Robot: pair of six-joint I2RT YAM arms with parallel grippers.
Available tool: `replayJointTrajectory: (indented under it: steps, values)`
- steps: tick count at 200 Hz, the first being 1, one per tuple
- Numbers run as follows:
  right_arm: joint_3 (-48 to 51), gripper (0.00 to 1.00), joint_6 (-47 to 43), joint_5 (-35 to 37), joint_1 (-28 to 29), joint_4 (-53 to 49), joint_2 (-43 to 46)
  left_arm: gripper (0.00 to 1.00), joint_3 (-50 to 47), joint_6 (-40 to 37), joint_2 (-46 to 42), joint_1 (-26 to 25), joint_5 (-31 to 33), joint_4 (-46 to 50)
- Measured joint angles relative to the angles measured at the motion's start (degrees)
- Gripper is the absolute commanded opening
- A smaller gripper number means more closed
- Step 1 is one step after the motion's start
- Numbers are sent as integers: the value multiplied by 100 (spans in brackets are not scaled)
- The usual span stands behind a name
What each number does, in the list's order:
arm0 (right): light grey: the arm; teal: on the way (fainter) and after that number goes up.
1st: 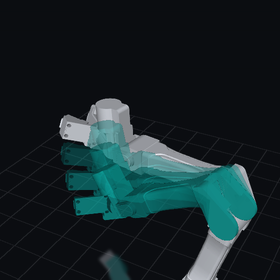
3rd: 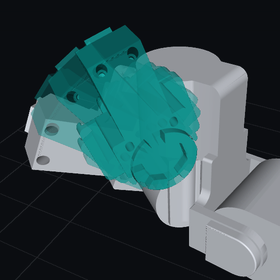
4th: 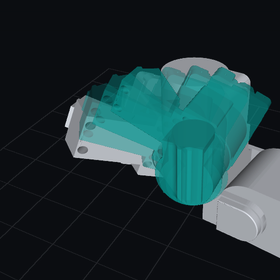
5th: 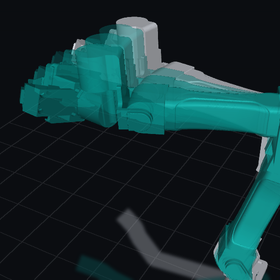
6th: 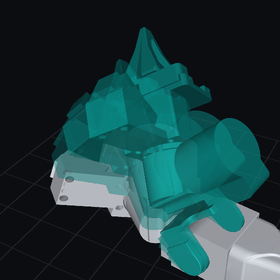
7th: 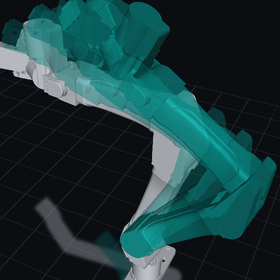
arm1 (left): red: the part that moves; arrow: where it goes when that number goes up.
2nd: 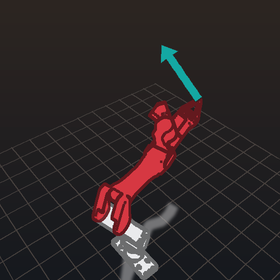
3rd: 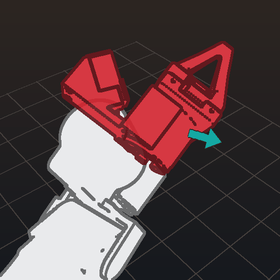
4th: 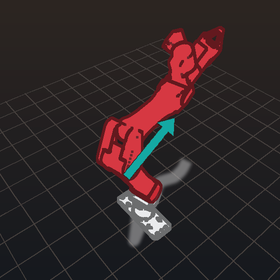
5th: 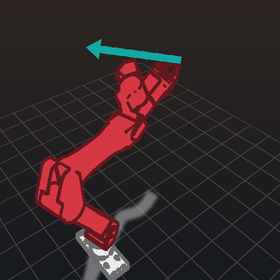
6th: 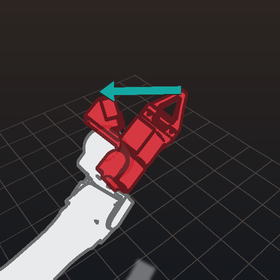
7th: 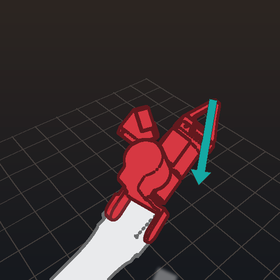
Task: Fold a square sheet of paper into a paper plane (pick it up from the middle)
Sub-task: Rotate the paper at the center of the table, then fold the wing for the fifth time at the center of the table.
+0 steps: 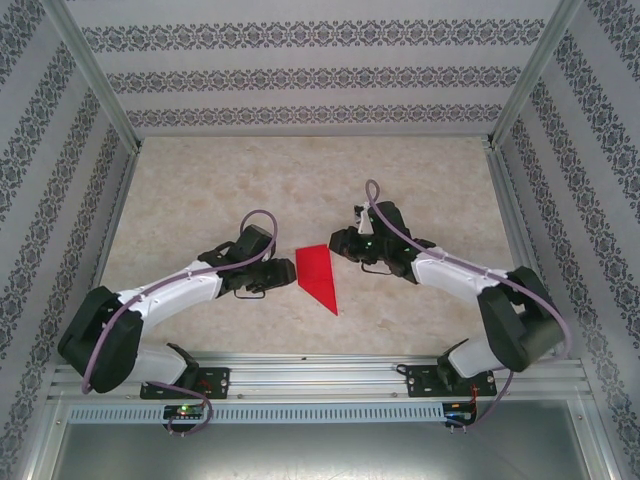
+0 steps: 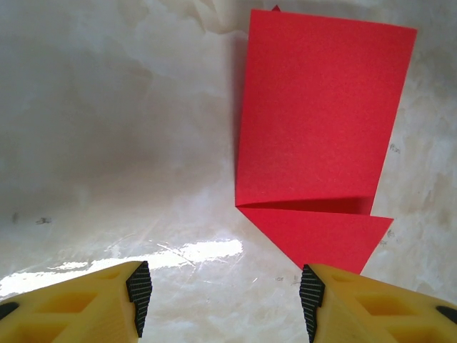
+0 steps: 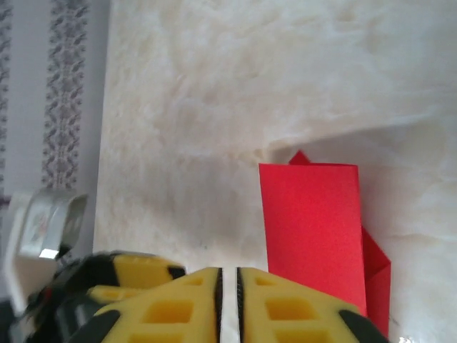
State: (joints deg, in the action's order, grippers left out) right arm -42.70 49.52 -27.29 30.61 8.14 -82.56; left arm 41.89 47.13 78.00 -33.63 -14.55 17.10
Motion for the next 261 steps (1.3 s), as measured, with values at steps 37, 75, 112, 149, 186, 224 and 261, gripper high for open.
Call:
replayJointTrajectory:
  steps: [37, 75, 112, 149, 186, 224, 261]
  values:
    - [151, 2, -284, -323, 328, -308, 76, 60, 81, 9, 212, 33, -212, -125]
    - [164, 1, -417, -542, 553, -470, -278, 60, 90, 83, 341, 85, -332, -234]
    - [164, 2, -437, -673, 553, -450, -688, 61, 101, 122, 503, 114, -442, -280]
    - [267, 3, -450, -693, 424, -286, -892, 61, 205, 131, 627, 114, -498, -302]
    - [435, 4, -450, -815, 212, 122, -1362, 62, 251, 131, 706, 114, -590, -345]
    - [697, 6, -341, -1060, 61, 723, -1622, 63, 337, 131, 793, 114, -656, -350]
    - [885, 9, -212, -1335, -42, 1213, -1692, 63, 356, 177, 918, 120, -837, -514]
